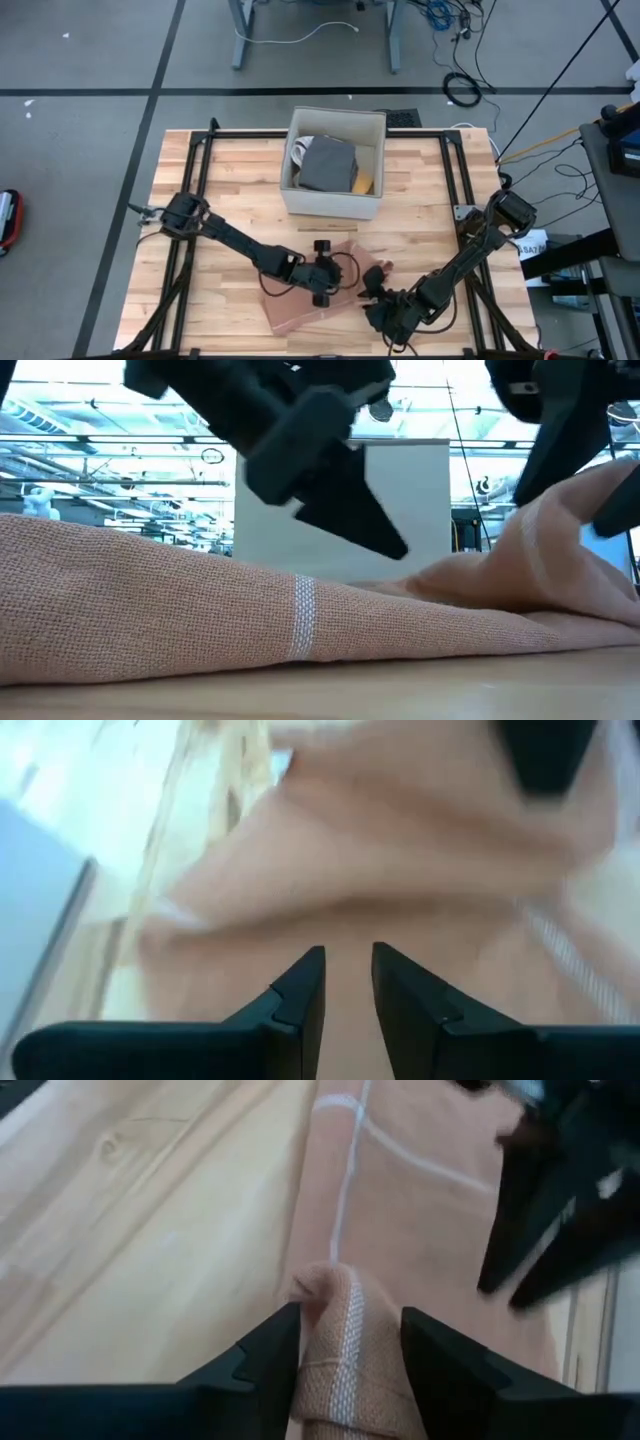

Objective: Fold towel
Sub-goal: Fold the brown towel with white checkered lines

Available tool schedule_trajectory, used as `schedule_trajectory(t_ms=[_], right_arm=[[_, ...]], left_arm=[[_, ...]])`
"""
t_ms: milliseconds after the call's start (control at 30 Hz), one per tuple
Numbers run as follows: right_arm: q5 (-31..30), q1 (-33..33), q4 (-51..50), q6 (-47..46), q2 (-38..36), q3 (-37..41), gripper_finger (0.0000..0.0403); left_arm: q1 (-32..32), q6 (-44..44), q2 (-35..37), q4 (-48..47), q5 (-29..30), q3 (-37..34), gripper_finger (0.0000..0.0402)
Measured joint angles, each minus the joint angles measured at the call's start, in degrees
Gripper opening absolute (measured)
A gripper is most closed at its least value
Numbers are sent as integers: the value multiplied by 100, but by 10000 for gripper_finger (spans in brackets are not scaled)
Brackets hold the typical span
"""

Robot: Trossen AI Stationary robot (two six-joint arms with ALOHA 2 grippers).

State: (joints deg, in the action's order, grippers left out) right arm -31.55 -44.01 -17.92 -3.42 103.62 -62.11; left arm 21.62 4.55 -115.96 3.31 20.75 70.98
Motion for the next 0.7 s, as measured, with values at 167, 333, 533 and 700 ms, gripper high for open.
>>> schedule_trajectory(t_ms=[167, 333, 533, 700], right_arm=[[-22, -121, -451, -471, -260, -3, 168], [-41, -149, -548, -652, -287, -4, 209], [-323, -131, -887, -961, -287, 15, 233], [-346, -105, -1034, -1152, -287, 23, 199]], left_arm=[[141, 538, 253, -945, 162, 6, 92], [213, 1203, 240, -1650, 139, 4, 92], [261, 1861, 214, -2173, 121, 4, 92], [312, 2028, 214, -2221, 88, 4, 92]])
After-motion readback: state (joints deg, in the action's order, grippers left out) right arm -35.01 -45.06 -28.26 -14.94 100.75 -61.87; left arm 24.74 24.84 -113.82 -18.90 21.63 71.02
